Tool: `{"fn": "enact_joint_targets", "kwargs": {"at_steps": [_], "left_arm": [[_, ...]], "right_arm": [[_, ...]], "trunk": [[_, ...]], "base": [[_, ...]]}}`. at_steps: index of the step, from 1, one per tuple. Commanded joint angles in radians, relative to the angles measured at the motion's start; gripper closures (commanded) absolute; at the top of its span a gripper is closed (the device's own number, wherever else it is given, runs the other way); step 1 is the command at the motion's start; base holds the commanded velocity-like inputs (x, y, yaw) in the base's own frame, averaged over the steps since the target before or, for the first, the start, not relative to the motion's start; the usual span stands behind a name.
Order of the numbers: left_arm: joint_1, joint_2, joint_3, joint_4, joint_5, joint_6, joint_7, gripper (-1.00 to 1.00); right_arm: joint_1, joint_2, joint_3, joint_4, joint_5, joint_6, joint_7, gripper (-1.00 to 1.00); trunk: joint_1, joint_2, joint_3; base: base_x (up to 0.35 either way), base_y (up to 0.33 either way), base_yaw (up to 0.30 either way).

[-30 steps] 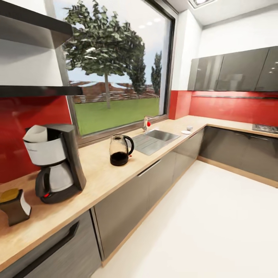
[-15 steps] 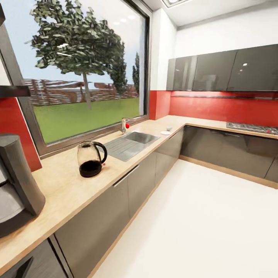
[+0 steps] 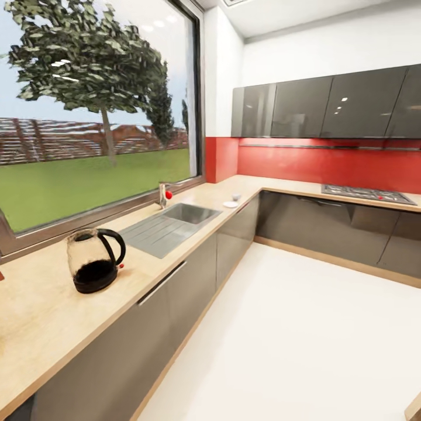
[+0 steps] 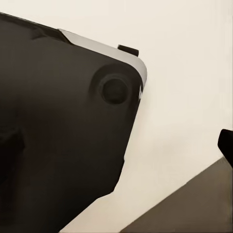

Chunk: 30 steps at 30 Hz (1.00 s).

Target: Set up a coffee station on the kitchen countertop: keep the coffee maker on the countertop, move the bottle of coffee from the kitchen shelf to the counter next to the coffee maker, place a paper coffee filter on top of the coffee maker, put the saucer next to the coffee maker with the coffee cup on the saucer, and place the electric kettle next to the coffee maker.

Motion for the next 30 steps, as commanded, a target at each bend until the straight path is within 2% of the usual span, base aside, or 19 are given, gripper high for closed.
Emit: {"fn": "enact_joint_targets", "kwargs": {"at_steps": [1,8,10,13,19,27,30], "left_arm": [[0.001,0.0,-0.002,-0.002,0.009,-0.001,0.001,-1.0],[0.001,-0.001,-0.002,-0.002,0.008,0.0,0.001,-1.0],[0.001,-0.001,-0.002,-0.002,0.009,0.0,0.001,-1.0],[0.001,0.0,-0.002,-0.002,0.009,-0.001,0.001,-1.0],[0.001,0.001,-0.002,-0.002,0.01,-0.001,0.003,-1.0],[0.001,-0.001,0.0,-0.003,0.01,-0.003,0.003,-1.0],[0.001,0.0,0.001,-0.003,0.01,-0.003,0.003,-1.0]], "right_arm": [[0.0,0.002,0.001,-0.001,0.011,-0.003,-0.004,-1.0],[0.0,0.047,0.003,-0.016,0.015,-0.004,-0.013,-1.0],[0.0,0.053,0.002,-0.022,0.015,-0.004,-0.013,-1.0],[0.0,0.057,0.0,-0.027,0.014,-0.006,-0.012,-1.0],[0.0,0.06,-0.003,-0.064,0.009,-0.086,-0.012,-1.0],[0.0,0.066,-0.004,-0.068,0.01,-0.107,-0.014,-1.0],[0.0,0.065,-0.006,-0.068,0.011,-0.138,-0.015,-1.0]], "trunk": [[0.001,-0.001,-0.001],[0.001,-0.001,-0.001],[0.001,-0.001,-0.001],[0.001,-0.001,-0.001],[0.001,-0.001,-0.001],[0.001,-0.001,-0.001],[0.001,-0.001,-0.001]], "base": [[0.314,-0.122,-0.007],[0.315,-0.12,-0.002],[0.314,-0.134,0.0],[0.297,-0.183,0.0],[0.284,-0.216,0.0],[0.282,-0.221,0.0],[0.281,-0.221,0.0]]}}
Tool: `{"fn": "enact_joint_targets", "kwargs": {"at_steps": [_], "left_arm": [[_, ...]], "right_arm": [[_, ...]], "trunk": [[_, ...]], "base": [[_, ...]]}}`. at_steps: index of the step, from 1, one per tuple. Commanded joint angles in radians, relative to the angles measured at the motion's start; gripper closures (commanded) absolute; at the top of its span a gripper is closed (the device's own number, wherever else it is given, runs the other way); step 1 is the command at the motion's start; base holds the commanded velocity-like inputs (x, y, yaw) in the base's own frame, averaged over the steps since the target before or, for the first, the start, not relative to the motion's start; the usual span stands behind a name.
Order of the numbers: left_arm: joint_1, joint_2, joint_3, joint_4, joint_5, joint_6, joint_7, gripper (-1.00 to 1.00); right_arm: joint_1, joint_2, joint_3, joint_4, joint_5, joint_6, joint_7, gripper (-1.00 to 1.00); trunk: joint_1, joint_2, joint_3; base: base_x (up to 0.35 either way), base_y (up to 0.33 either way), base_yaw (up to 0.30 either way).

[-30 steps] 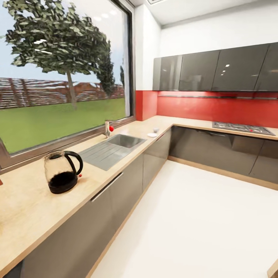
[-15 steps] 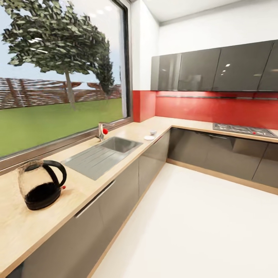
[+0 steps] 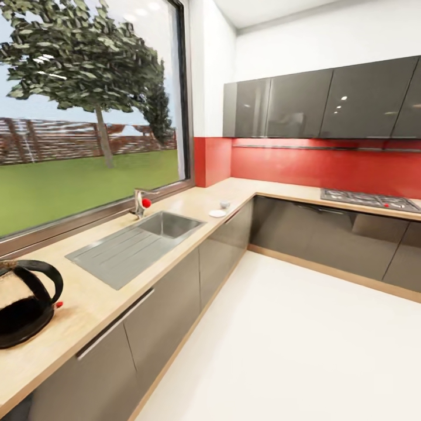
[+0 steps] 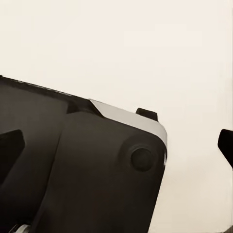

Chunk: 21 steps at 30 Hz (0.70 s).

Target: Set up a coffee station on the kitchen countertop: keep the coffee maker on the countertop, move the bottle of coffee from the kitchen shelf to the counter next to the coffee maker, place a paper coffee filter on top of the coffee maker, put the saucer next to the coffee maker with the coffee cup on the saucer, and place the electric kettle next to the coffee maker.

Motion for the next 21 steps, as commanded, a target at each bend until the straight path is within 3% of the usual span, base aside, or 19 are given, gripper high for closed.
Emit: {"fn": "enact_joint_targets", "kwargs": {"at_steps": [1,21], "left_arm": [[0.001,0.0,-0.001,-0.002,0.01,-0.001,0.001,-1.0],[0.001,0.004,-0.001,-0.001,0.011,-0.001,0.001,-1.0]], "right_arm": [[-0.001,0.0,-0.002,0.001,0.01,-0.014,0.0,-1.0],[-0.001,-0.001,-0.001,0.002,0.009,-0.026,-0.002,-1.0]], "trunk": [[0.001,-0.001,-0.001],[0.001,-0.001,-0.001]], "base": [[0.281,-0.221,0.0],[0.281,-0.221,0.0]]}}
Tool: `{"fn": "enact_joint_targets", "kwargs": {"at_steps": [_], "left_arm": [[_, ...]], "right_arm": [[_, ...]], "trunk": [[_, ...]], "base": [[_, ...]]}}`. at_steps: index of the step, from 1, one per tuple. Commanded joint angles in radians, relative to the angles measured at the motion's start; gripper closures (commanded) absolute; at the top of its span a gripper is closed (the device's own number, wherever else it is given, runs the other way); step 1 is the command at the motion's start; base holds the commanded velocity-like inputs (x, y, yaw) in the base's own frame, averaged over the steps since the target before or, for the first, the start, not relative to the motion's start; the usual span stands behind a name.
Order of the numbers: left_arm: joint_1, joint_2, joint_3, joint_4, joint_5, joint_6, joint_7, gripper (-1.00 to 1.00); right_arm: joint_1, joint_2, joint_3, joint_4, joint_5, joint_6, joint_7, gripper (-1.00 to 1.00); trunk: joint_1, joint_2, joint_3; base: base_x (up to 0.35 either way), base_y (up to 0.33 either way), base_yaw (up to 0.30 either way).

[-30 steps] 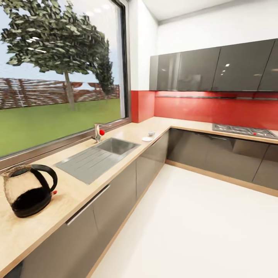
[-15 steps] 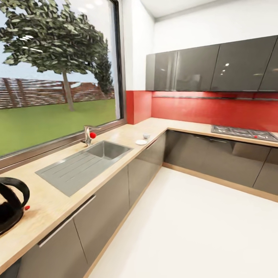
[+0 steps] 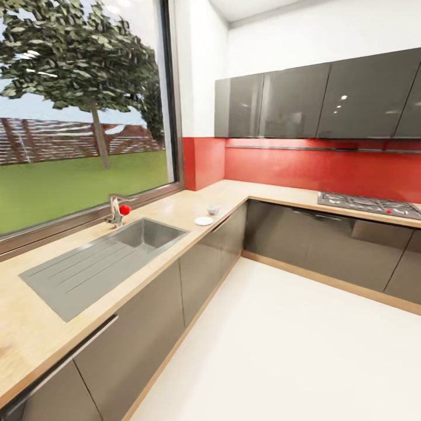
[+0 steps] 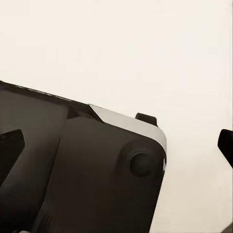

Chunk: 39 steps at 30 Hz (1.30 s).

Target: Set up a coffee station on the kitchen countertop: keep the coffee maker on the countertop, move the bottle of coffee from the kitchen shelf to the counter next to the coffee maker, place a paper coffee filter on top of the coffee maker, put the saucer next to the coffee maker with the coffee cup on the saucer, and place the electric kettle next to the coffee maker.

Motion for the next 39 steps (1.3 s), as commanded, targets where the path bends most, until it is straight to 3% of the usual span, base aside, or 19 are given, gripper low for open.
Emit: {"fn": "enact_joint_targets", "kwargs": {"at_steps": [1,11,39], "left_arm": [[0.001,0.0,-0.002,-0.002,0.01,-0.001,0.001,-1.0],[0.001,0.0,-0.002,-0.001,0.01,-0.001,0.001,-1.0],[0.004,0.005,0.001,-0.001,0.011,-0.001,0.001,-1.0]], "right_arm": [[-0.001,0.0,-0.002,0.001,0.01,-0.003,0.0,-1.0],[-0.001,0.0,-0.002,0.001,0.01,-0.003,0.001,-1.0],[-0.001,-0.001,-0.003,0.001,0.01,-0.003,0.0,-1.0]], "trunk": [[0.001,-0.001,-0.001],[0.001,-0.001,-0.001],[0.001,-0.001,-0.001]], "base": [[0.281,-0.22,0.0],[0.281,-0.22,0.02],[0.281,-0.22,0.248]]}}
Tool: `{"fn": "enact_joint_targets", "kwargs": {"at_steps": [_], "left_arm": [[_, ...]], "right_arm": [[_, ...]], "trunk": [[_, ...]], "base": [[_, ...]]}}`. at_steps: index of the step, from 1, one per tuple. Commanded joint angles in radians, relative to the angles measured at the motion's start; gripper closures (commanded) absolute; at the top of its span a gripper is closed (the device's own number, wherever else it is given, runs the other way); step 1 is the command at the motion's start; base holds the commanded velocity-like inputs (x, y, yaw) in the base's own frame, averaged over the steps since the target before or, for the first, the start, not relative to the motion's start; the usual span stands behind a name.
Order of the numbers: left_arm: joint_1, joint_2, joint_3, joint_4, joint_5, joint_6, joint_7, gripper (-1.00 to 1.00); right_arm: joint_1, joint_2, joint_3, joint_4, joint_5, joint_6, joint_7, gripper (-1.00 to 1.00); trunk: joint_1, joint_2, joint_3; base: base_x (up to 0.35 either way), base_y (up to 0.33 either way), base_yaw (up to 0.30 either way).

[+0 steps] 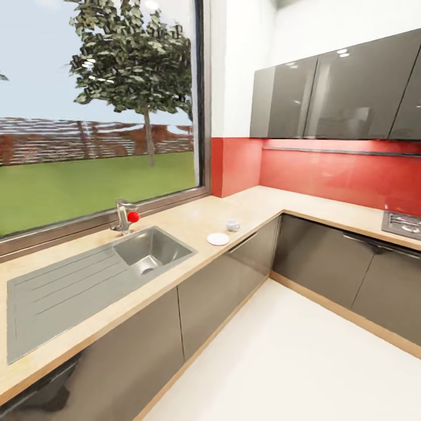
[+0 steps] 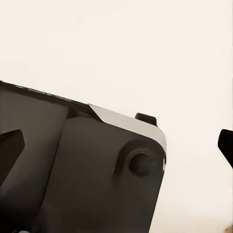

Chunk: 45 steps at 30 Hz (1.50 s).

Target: Set up a coffee station on the kitchen countertop: keep the coffee maker on the countertop, move the bottle of coffee from the kitchen shelf to the counter next to the coffee maker, place a paper coffee filter on top of the coffee maker, put the saucer next to the coffee maker with the coffee cup on the saucer, and place the electric kettle next to the coffee maker.

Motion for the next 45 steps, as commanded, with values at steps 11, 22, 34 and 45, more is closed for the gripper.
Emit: {"fn": "enact_joint_targets", "kwargs": {"at_steps": [11,22,34,45], "left_arm": [[0.001,-0.001,-0.001,-0.002,0.01,-0.001,0.0,-1.0],[0.001,-0.002,-0.001,-0.002,0.01,-0.001,0.0,-1.0],[0.001,-0.003,-0.001,-0.002,0.01,-0.001,0.0,-1.0],[0.001,-0.003,-0.001,-0.002,0.01,-0.001,0.0,-1.0]], "right_arm": [[-0.001,-0.001,-0.003,0.002,0.01,-0.003,0.0,-1.0],[-0.001,-0.001,-0.002,0.001,0.01,-0.003,-0.002,-1.0],[-0.001,0.002,-0.003,0.004,0.01,-0.003,-0.003,-1.0],[-0.001,0.002,-0.003,0.004,0.01,-0.003,-0.003,-1.0]], "trunk": [[0.001,-0.001,-0.001],[0.001,-0.001,-0.001],[0.001,-0.001,-0.011],[0.001,-0.001,-0.023]], "base": [[0.281,-0.22,0.01],[0.254,-0.23,0.063],[0.222,-0.242,0.236],[0.221,-0.242,0.227]]}}
